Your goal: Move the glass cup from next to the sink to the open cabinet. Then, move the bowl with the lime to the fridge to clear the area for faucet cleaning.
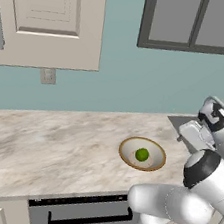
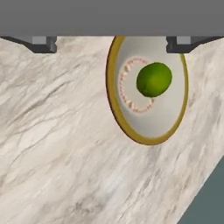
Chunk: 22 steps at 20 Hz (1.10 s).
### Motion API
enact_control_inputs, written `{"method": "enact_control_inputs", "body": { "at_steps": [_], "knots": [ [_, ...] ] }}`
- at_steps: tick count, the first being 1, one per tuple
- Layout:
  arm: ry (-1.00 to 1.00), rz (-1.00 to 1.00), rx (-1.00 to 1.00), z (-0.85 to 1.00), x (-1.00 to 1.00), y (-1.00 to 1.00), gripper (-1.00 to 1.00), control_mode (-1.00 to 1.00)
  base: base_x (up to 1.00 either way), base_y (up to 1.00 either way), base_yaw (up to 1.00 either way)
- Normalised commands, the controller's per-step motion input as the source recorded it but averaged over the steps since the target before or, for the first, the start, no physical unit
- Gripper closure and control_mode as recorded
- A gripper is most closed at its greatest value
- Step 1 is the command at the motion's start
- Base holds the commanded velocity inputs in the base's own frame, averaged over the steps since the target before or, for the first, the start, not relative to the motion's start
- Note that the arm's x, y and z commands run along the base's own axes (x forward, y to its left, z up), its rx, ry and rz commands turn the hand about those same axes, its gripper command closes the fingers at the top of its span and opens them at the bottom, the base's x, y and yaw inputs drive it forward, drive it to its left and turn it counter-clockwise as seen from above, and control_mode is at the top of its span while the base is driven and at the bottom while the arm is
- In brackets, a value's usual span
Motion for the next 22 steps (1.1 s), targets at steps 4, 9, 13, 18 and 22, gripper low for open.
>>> {"method": "enact_control_inputs", "body": {
  "at_steps": [4, 9, 13, 18, 22],
  "knots": [
    [0.2, 0.0, 0.15, -0.59, 0.12, 0.29, -1.0, -1.0, 0.0, 0.0, 0.0],
    [0.25, 0.0, 0.0, -0.32, 0.22, 0.45, -1.0, -1.0, 0.0, 0.0, 0.0],
    [0.07, 0.0, -0.02, -0.09, -0.03, 0.53, -1.0, -1.0, 0.0, 0.0, 0.0],
    [0.0, 0.0, -0.03, -0.03, -0.32, 0.43, -1.0, -1.0, 0.0, 0.0, 0.0],
    [0.0, 0.0, -0.03, -0.18, -0.01, 0.33, -1.0, -1.0, 0.0, 0.0, 0.0]
  ]
}}
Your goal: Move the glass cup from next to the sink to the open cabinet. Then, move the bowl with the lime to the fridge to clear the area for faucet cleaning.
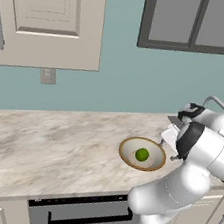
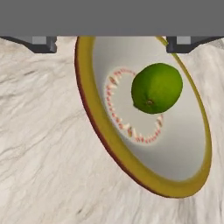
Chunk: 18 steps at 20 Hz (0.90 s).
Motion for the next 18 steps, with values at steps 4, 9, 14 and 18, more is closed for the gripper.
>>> {"method": "enact_control_inputs", "body": {
  "at_steps": [4, 9, 14, 18],
  "knots": [
    [0.0, 0.0, -0.05, -0.41, 0.16, 0.27, -1.0, -1.0, 0.0, 0.0, 0.0],
    [0.04, 0.03, -0.03, -0.17, 0.26, -0.07, -1.0, -1.0, 0.0, 0.0, 0.0],
    [0.02, 0.0, -0.01, -0.02, 0.17, -0.01, -1.0, -1.0, 0.0, 0.0, 0.0],
    [0.0, 0.14, -0.04, -0.34, 0.06, -0.17, -1.0, -1.0, 0.0, 0.0, 0.0]
  ]
}}
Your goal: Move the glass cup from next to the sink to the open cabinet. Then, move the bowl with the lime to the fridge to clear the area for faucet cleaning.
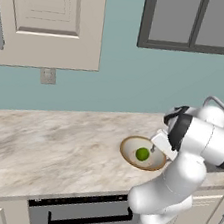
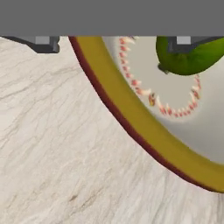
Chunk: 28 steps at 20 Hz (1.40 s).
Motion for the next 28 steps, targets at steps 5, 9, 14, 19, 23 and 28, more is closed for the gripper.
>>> {"method": "enact_control_inputs", "body": {
  "at_steps": [5, 9, 14, 19, 23, 28],
  "knots": [
    [0.0, 0.13, -0.04, -0.2, 0.0, -0.14, -1.0, -1.0, 0.0, 0.0, 0.0],
    [0.0, 0.01, 0.0, -0.01, 0.0, 0.0, -1.0, -1.0, 0.0, 0.0, 0.0],
    [-0.01, 0.01, 0.01, 0.09, -0.03, -0.09, -1.0, -1.0, 0.0, 0.0, 0.0],
    [-0.03, 0.04, 0.0, 0.0, -0.01, -0.25, -1.0, -1.0, 0.0, 0.0, 0.0],
    [0.0, 0.02, 0.0, 0.0, 0.0, -0.03, -1.0, -1.0, 0.0, 0.0, 0.0],
    [-0.02, 0.01, -0.03, -0.15, 0.0, 0.0, -1.0, -1.0, 0.0, 0.0, 0.0]
  ]
}}
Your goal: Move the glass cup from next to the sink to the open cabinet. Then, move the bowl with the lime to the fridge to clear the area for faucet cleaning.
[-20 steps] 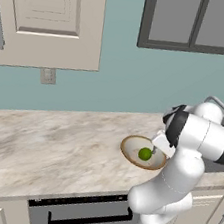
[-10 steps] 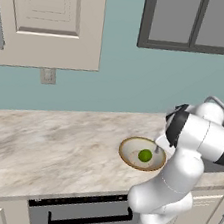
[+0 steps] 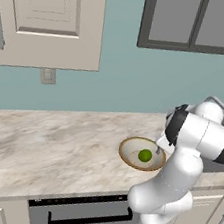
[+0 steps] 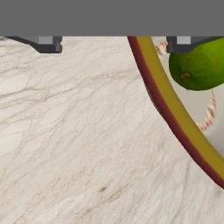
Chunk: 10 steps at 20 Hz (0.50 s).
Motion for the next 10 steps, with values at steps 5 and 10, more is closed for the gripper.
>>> {"method": "enact_control_inputs", "body": {
  "at_steps": [5, 10],
  "knots": [
    [-0.03, 0.0, -0.03, -0.08, 0.0, 0.42, -1.0, -1.0, 0.0, 0.0, 0.0],
    [-0.08, -0.04, -0.03, -0.01, 0.0, 1.0, 1.0, -1.0, 0.0, 0.0, 0.0]
  ]
}}
